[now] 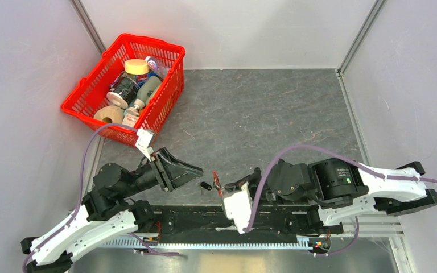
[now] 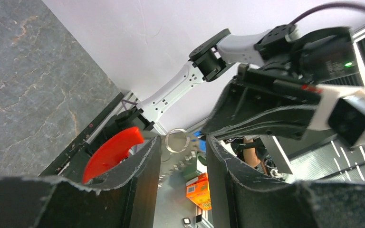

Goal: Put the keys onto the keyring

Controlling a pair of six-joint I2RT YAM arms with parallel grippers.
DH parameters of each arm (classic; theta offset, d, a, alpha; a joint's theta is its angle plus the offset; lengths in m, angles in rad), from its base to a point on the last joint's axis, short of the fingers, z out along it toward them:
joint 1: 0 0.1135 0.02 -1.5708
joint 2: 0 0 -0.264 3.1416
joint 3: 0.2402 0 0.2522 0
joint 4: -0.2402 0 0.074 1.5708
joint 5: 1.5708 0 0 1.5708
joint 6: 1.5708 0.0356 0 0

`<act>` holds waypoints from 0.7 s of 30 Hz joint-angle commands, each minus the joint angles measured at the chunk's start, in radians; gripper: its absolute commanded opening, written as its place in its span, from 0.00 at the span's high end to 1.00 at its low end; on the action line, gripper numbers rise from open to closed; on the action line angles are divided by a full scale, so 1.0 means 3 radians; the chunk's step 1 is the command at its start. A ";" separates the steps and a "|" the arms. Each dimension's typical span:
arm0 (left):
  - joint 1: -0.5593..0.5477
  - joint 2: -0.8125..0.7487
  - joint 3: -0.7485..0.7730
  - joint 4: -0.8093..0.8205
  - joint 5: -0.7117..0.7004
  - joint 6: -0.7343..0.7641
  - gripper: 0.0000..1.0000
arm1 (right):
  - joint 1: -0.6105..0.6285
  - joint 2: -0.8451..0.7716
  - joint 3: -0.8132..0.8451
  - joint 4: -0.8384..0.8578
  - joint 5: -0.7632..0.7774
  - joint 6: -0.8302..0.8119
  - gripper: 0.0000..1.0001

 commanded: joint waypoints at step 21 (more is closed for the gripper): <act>0.0002 -0.0174 -0.0158 0.0786 0.0453 0.0175 0.60 | 0.0020 0.0070 0.0539 0.0099 0.0008 0.2460 1.00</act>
